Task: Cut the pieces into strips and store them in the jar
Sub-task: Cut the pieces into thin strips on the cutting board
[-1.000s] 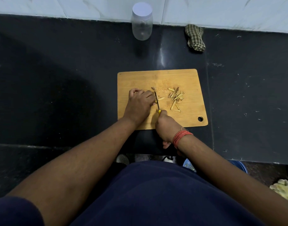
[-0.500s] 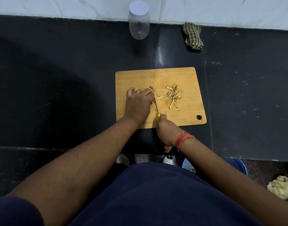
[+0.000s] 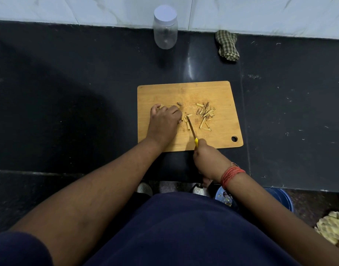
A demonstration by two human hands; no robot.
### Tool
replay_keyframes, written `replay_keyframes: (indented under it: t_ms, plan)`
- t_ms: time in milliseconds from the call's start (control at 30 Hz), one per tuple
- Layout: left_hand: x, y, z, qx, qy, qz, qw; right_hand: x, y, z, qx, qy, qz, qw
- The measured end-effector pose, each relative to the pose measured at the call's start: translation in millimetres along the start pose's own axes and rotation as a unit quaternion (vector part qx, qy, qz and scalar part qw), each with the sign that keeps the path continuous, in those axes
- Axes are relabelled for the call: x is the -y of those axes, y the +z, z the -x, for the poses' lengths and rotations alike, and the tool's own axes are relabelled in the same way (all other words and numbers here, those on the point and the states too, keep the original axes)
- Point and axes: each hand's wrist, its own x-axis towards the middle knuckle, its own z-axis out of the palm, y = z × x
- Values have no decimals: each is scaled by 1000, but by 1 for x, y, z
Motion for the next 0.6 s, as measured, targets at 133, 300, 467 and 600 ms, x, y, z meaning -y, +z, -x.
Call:
replay_keyframes:
  t_ms: [133, 300, 467, 600]
  plan:
    - [1, 0, 2, -4, -3, 7, 1000, 10, -7, -5, 4, 9, -65, 998]
    - [0, 0, 3, 5, -24, 47, 999, 23, -5, -13, -3, -3, -97, 995]
    - [1, 0, 2, 6, -39, 73, 997, 25, 0, -20, -3, 3, -100, 995]
    - [2, 0, 2, 10, -43, 82, 996, 25, 2, -24, -1, 4, -97, 995]
